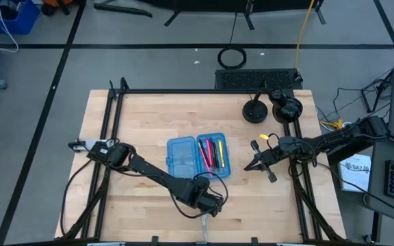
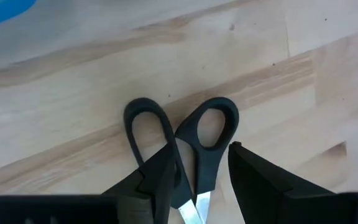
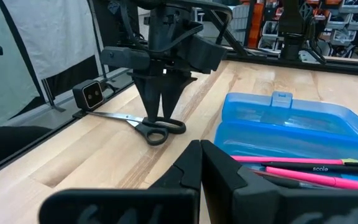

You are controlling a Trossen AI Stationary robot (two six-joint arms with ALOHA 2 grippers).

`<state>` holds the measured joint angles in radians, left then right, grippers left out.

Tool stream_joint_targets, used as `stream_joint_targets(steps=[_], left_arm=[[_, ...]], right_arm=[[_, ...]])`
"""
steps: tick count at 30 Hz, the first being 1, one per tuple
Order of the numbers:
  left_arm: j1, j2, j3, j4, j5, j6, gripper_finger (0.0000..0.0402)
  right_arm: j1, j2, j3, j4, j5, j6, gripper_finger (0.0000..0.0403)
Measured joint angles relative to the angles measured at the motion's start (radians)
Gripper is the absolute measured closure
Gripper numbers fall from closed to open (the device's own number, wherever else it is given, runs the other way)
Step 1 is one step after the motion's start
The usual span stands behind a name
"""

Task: Pick & place school supplies into a supply box
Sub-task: Put the black scissors into the blue supply box

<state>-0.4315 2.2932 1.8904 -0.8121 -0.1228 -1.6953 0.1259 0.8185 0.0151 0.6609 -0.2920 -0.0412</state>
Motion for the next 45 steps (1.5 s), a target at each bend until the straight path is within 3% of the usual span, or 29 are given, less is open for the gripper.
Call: stream_joint_targets(steps=[7, 14, 28, 45], left_arm=[[0.000, 0.000, 0.000, 0.026, 0.017, 0.141, 0.0252], [0.005, 0.000, 0.000, 0.036, 0.002, -0.003, 0.0246], [0.005, 0.005, 0.000, 0.018, -0.005, -0.089, 0.0144], [-0.007, 0.070, 0.003, -0.022, 0.032, -0.097, 0.0191]], right_arm=[[0.000, 0.000, 0.000, 0.000, 0.000, 0.000, 0.0403], [0.000, 0.000, 0.000, 0.000, 0.000, -0.001, 0.0403], [0.000, 0.000, 0.000, 0.000, 0.000, -0.008, 0.0403], [0.000, 0.001, 0.000, 0.000, 0.000, -0.005, 0.0403]])
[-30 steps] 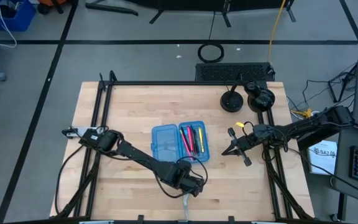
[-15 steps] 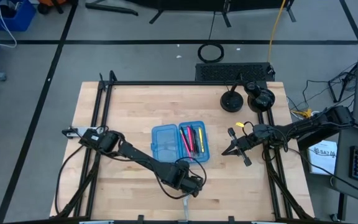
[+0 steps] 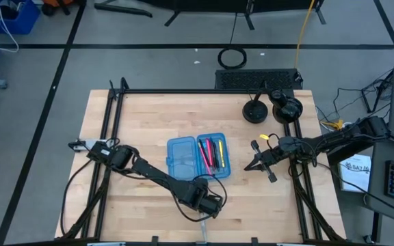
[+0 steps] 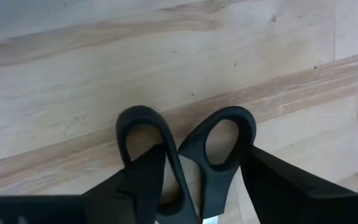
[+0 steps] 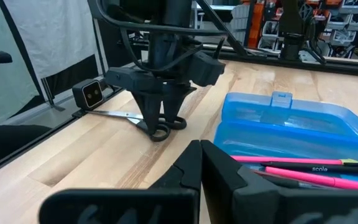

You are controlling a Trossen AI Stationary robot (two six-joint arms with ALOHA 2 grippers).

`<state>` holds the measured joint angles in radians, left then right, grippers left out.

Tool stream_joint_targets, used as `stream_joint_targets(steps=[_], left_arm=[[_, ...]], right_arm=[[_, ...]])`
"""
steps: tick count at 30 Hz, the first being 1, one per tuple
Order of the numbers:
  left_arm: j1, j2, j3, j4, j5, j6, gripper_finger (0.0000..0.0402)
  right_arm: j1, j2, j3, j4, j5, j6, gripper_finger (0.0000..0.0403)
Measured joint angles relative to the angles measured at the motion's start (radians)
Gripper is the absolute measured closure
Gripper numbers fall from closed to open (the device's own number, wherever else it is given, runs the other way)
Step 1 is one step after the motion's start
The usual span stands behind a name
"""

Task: Pick & place school supplies into a supply box
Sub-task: Put the black scissors into the blue supply box

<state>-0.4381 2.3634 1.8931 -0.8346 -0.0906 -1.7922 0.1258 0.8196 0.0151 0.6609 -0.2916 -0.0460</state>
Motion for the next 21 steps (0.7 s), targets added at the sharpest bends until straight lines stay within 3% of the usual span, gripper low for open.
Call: stream_joint_targets(steps=[13, 21], left_arm=[[0.020, 0.018, -0.001, -0.051, 0.075, -0.054, 0.0263], [0.058, 0.061, 0.009, -0.103, 0.236, 0.091, 0.0266]], right_arm=[[0.000, 0.000, 0.000, 0.000, 0.000, 0.000, 0.0403], [0.000, 0.000, 0.000, -0.004, 0.000, 0.000, 0.0403]])
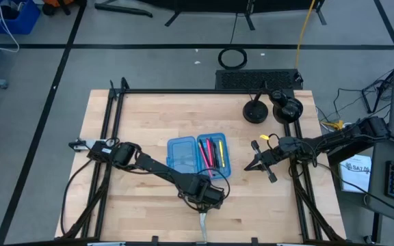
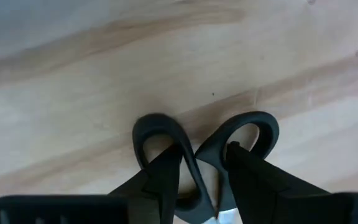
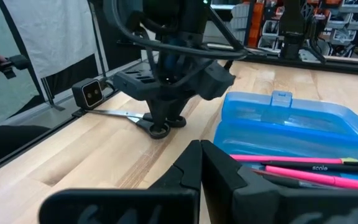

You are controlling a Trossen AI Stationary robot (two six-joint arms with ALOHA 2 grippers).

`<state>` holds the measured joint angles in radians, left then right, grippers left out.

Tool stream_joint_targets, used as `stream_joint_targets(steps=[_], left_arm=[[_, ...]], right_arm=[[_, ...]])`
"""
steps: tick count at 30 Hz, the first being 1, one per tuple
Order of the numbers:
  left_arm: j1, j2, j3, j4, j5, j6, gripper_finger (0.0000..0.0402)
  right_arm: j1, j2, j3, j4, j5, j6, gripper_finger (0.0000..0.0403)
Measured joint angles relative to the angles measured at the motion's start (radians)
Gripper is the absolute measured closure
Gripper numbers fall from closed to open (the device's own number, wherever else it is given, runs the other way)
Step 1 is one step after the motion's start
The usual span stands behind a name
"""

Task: Pick & place school supplies into a supply box
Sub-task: Put the black scissors into the blue supply box

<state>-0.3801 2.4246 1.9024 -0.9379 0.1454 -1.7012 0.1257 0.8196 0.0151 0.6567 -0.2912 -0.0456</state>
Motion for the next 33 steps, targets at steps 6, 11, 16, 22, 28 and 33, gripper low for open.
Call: stream_joint_targets(steps=[6, 11, 16, 22, 28, 33], left_arm=[[-0.019, 0.002, 0.001, -0.022, -0.091, 0.210, 0.0264], [-0.026, 0.002, 0.001, -0.009, -0.125, 0.178, 0.0264], [-0.018, 0.007, -0.001, 0.058, -0.134, 0.041, 0.0271], [-0.011, 0.008, -0.001, 0.046, -0.086, -0.179, 0.0303], [-0.010, 0.008, -0.001, 0.050, -0.033, -0.238, 0.0314], [-0.010, 0.008, -0.001, 0.060, -0.042, -0.197, 0.0315]], right_arm=[[0.000, 0.000, 0.000, -0.006, 0.000, 0.003, 0.0403], [0.000, 0.000, 0.000, -0.011, 0.000, 0.008, 0.0403], [0.000, 0.000, 0.000, -0.001, 0.000, 0.021, 0.0403], [0.000, 0.000, 0.000, 0.021, 0.000, 0.060, 0.0403], [0.000, 0.000, 0.000, 0.026, 0.000, 0.061, 0.0403], [0.000, -0.001, 0.000, 0.024, 0.000, 0.061, 0.0403]])
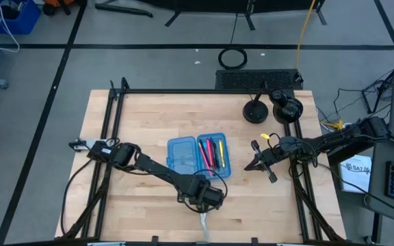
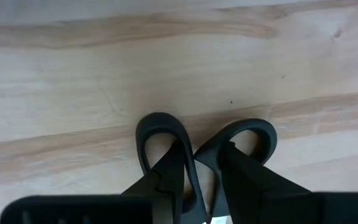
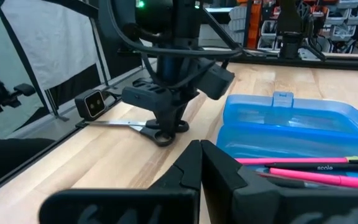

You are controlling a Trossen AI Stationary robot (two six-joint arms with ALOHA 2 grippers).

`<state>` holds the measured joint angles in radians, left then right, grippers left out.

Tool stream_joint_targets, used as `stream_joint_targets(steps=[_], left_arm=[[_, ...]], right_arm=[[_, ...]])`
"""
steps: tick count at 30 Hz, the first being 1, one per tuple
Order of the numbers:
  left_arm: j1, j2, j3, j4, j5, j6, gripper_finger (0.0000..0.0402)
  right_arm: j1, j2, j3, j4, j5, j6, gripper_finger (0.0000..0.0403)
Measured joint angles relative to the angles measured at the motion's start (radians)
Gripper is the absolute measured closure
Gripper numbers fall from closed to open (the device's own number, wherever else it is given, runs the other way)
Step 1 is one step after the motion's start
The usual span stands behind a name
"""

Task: Pick & place school supplies into a supply box
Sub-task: Put the black scissors into the blue supply box

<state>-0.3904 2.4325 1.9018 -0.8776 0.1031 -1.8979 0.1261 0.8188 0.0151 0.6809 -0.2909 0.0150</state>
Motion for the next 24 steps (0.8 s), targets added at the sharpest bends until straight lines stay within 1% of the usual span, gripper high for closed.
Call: stream_joint_targets(steps=[7, 11, 13, 14, 15, 16, 17, 18, 24], left_arm=[[-0.011, 0.000, 0.000, 0.009, -0.162, 0.114, 0.0316], [-0.036, -0.029, -0.007, 0.004, -0.305, 0.157, 0.0317], [-0.044, -0.050, -0.011, 0.005, -0.388, 0.206, 0.0320], [-0.047, -0.061, -0.012, 0.004, -0.416, 0.217, 0.0329], [-0.053, -0.069, -0.014, -0.006, -0.466, 0.236, 0.0351], [-0.051, -0.071, -0.015, -0.008, -0.492, 0.247, 0.0379], [-0.050, -0.071, -0.018, -0.009, -0.498, 0.245, 0.0391], [-0.051, -0.070, -0.018, -0.005, -0.509, 0.246, 0.0394], [-0.056, -0.072, -0.015, 0.007, -0.486, 0.236, 0.0394]], right_arm=[[0.000, 0.000, 0.000, -0.004, 0.000, 0.000, 0.0403], [0.000, 0.000, 0.000, -0.005, 0.000, 0.000, 0.0403], [0.000, 0.000, 0.000, -0.003, 0.000, 0.000, 0.0403], [0.000, 0.000, 0.000, -0.003, 0.000, 0.000, 0.0403], [0.000, 0.000, 0.000, -0.003, 0.000, 0.000, 0.0403], [0.000, 0.000, 0.000, -0.002, 0.000, 0.000, 0.0403], [0.000, 0.000, 0.000, 0.000, 0.000, 0.000, 0.0403], [0.000, 0.000, 0.000, 0.002, 0.000, 0.000, 0.0403], [0.000, 0.000, 0.000, 0.003, 0.000, 0.000, 0.0403]])
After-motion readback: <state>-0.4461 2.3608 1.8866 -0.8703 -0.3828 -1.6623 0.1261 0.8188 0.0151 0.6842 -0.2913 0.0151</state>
